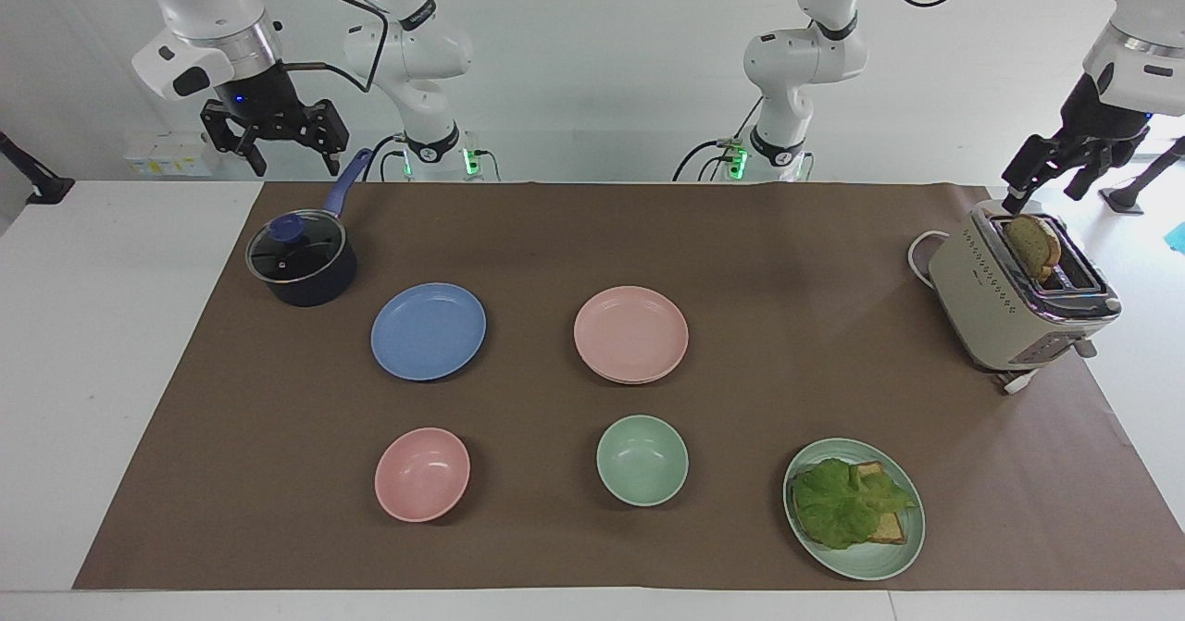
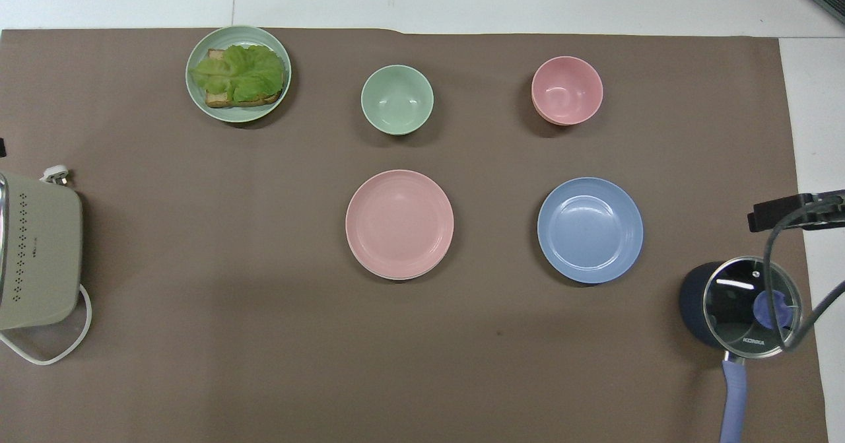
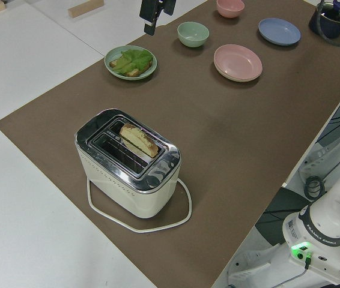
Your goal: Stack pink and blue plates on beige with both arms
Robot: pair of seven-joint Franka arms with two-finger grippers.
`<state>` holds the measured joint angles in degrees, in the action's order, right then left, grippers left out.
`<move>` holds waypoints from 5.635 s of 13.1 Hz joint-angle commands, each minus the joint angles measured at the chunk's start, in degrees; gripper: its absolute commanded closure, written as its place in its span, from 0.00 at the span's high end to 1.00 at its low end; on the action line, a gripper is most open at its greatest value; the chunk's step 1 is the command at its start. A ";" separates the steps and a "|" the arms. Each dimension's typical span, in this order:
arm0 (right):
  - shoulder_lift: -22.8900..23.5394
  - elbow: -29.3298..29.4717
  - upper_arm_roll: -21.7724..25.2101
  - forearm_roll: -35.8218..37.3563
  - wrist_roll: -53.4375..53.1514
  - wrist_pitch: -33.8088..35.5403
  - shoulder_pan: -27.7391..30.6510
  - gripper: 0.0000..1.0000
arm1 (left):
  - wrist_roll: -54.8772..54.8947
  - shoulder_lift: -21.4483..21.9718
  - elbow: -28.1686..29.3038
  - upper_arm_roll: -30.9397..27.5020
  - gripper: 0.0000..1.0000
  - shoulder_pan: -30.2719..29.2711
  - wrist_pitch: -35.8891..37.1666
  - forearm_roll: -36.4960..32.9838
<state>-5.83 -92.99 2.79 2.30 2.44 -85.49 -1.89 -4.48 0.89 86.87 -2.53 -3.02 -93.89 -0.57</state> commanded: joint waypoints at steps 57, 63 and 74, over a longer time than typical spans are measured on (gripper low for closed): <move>15.41 -12.57 -3.23 -11.00 -20.26 -36.66 -19.36 0.00 | -0.35 0.43 0.41 -0.55 1.00 1.00 0.55 -0.22; 19.36 -12.92 -3.23 -11.09 -29.32 -42.73 -25.00 0.00 | -0.35 0.43 0.41 -0.55 1.00 1.00 0.55 -0.22; 23.23 -14.67 -3.32 -11.09 -30.74 -47.05 -27.29 0.00 | -0.35 0.43 0.41 -0.55 1.00 1.00 0.55 -0.22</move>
<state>17.44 -106.61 -0.34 -7.64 -27.99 -131.20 -29.52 -4.50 0.89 86.87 -2.52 -2.73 -93.84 -0.57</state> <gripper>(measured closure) 0.956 0.000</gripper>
